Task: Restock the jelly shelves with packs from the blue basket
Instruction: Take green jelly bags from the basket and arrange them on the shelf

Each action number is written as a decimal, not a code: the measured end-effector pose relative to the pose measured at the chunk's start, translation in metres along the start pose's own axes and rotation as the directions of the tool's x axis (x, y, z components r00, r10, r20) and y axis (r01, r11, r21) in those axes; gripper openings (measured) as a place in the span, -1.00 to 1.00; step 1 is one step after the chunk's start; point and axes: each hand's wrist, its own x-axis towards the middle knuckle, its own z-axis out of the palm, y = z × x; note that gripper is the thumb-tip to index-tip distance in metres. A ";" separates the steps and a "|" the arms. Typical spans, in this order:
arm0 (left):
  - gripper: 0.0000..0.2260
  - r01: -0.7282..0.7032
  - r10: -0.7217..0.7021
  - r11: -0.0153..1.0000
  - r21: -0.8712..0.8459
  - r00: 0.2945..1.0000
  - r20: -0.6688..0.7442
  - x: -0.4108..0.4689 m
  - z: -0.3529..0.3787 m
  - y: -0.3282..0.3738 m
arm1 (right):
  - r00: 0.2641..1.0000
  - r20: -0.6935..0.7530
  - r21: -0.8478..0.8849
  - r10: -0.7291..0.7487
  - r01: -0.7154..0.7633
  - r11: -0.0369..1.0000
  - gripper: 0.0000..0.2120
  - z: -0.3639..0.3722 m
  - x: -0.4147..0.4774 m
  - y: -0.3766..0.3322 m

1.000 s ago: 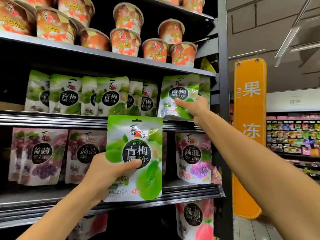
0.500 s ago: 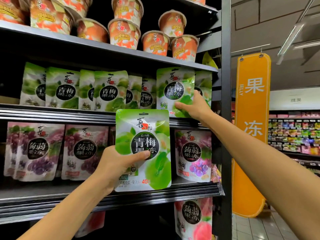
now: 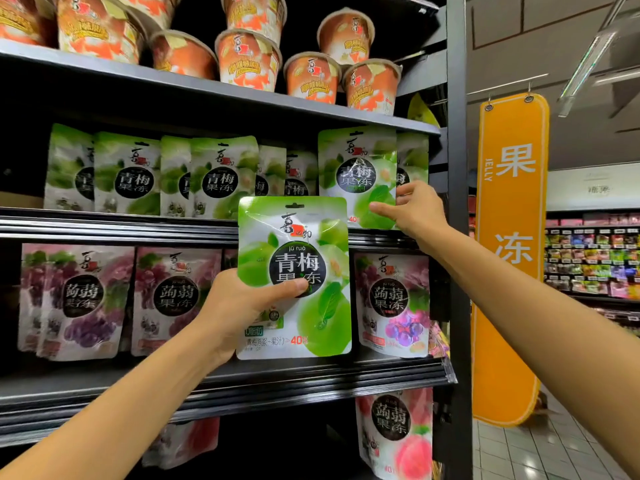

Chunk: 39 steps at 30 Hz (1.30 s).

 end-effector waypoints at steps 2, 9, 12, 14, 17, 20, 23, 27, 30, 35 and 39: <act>-0.54 -0.004 0.004 1.000 -0.007 1.000 -0.006 0.002 0.000 0.004 | 0.990 -0.124 -0.096 -0.070 0.058 0.994 -0.48 -0.001 -0.008 -0.002; -0.47 0.021 -0.021 0.999 0.048 1.000 0.007 0.012 0.000 0.037 | 0.889 0.447 0.335 -0.097 -0.066 0.940 -0.67 -0.001 -0.082 -0.030; -0.30 0.049 -0.047 0.989 0.139 0.999 -0.021 0.021 0.001 0.058 | 0.802 0.595 0.373 -0.053 -0.218 0.902 -0.62 -0.002 -0.095 -0.038; -0.34 0.105 -0.104 0.983 0.152 0.994 -0.015 0.029 0.003 0.074 | 0.829 0.557 0.445 -0.037 -0.261 0.857 -0.68 -0.004 -0.091 -0.044; -0.44 0.097 -0.091 0.993 0.068 0.992 -0.083 0.046 0.004 0.096 | 0.902 0.428 0.501 0.050 -0.283 0.818 -0.78 -0.003 -0.069 -0.056; -0.58 -0.125 0.189 0.937 0.327 0.967 -0.171 0.048 0.008 0.103 | 0.941 0.305 0.485 0.148 -0.288 0.826 -0.73 0.008 -0.038 -0.068; -0.40 -0.309 0.431 0.698 0.647 0.902 -0.035 0.040 0.012 0.094 | 0.942 0.264 0.476 0.209 -0.315 0.821 -0.78 0.022 -0.015 -0.081; -0.56 -0.395 0.440 0.411 0.822 0.875 0.201 0.043 0.019 0.079 | 0.947 0.203 0.534 0.250 -0.321 0.782 -0.78 0.038 -0.004 -0.091; -0.57 -0.342 0.337 0.359 0.868 0.915 0.222 0.047 0.025 0.068 | 0.959 0.212 0.487 0.187 -0.270 0.831 -0.82 0.048 0.001 -0.085; -0.57 -0.309 0.293 0.256 0.916 0.928 0.232 0.050 0.029 0.052 | 0.970 0.099 0.451 0.220 -0.241 0.859 -0.68 0.057 -0.001 -0.076; -0.55 -0.298 0.303 0.162 0.941 0.922 0.240 0.049 0.032 0.046 | 0.980 0.144 0.367 0.139 -0.183 0.912 -0.87 0.050 -0.004 -0.067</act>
